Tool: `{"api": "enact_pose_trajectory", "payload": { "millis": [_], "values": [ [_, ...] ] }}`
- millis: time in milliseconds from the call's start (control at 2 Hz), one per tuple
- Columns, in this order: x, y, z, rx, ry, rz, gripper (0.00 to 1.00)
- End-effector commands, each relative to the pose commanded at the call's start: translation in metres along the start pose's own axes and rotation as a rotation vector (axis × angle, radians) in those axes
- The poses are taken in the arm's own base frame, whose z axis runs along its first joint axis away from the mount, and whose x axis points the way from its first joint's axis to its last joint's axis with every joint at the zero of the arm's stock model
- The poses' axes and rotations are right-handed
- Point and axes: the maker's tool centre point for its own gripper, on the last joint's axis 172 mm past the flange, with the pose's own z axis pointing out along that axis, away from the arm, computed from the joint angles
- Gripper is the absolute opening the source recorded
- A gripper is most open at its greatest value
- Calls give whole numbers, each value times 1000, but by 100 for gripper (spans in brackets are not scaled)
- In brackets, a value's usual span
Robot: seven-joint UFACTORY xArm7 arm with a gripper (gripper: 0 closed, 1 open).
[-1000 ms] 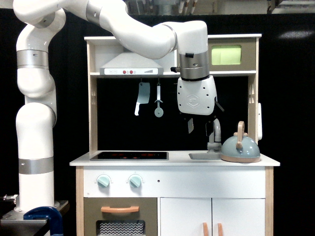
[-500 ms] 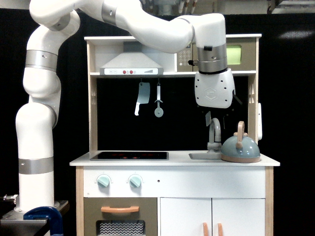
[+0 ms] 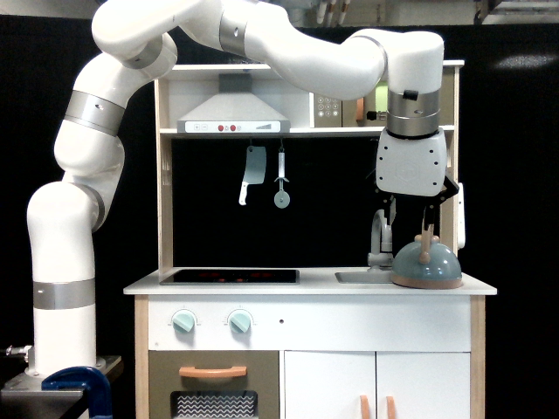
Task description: Place the teapot on the stove
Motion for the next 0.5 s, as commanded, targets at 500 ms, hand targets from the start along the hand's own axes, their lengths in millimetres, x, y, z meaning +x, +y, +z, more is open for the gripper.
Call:
{"api": "enact_pose_trajectory", "payload": {
  "millis": [500],
  "values": [
    [15,-1,8,7,110,28,100]
  ]
}}
